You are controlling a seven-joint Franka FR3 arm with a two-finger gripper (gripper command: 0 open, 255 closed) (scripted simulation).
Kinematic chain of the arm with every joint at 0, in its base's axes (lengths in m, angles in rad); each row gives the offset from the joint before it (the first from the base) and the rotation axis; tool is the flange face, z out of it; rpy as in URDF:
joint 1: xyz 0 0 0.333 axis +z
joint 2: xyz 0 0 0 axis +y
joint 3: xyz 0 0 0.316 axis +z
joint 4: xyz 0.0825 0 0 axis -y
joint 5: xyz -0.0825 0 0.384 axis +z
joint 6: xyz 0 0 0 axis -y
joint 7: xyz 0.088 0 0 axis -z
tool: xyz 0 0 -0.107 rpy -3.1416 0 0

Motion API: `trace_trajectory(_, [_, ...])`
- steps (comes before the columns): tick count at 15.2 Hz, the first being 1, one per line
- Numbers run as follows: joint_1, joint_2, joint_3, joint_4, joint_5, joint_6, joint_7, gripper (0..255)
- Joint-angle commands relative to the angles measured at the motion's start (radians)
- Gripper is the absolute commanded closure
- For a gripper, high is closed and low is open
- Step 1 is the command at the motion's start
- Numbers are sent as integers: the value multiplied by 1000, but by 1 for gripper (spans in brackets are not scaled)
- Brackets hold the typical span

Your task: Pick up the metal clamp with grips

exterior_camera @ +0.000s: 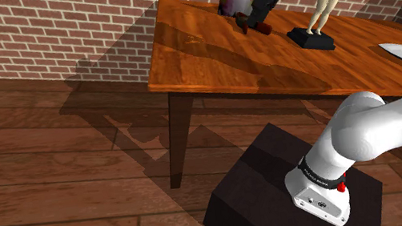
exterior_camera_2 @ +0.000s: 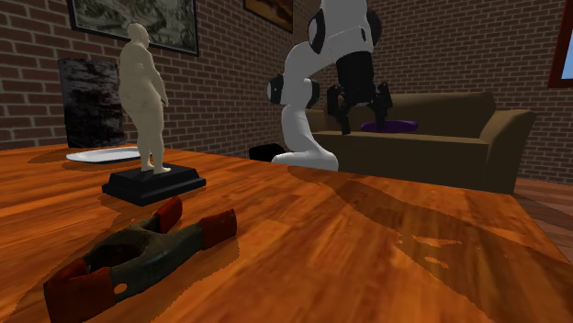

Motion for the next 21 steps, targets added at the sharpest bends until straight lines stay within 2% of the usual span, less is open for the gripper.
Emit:
trace_trajectory(1, [0, 0, 0, 0, 0, 0, 0, 0])
trace_trajectory(12, [-63, 277, -179, 172, -98, 20, -185, 0])
trace_trajectory(21, [-102, 556, -314, 403, -113, 8, -339, 0])
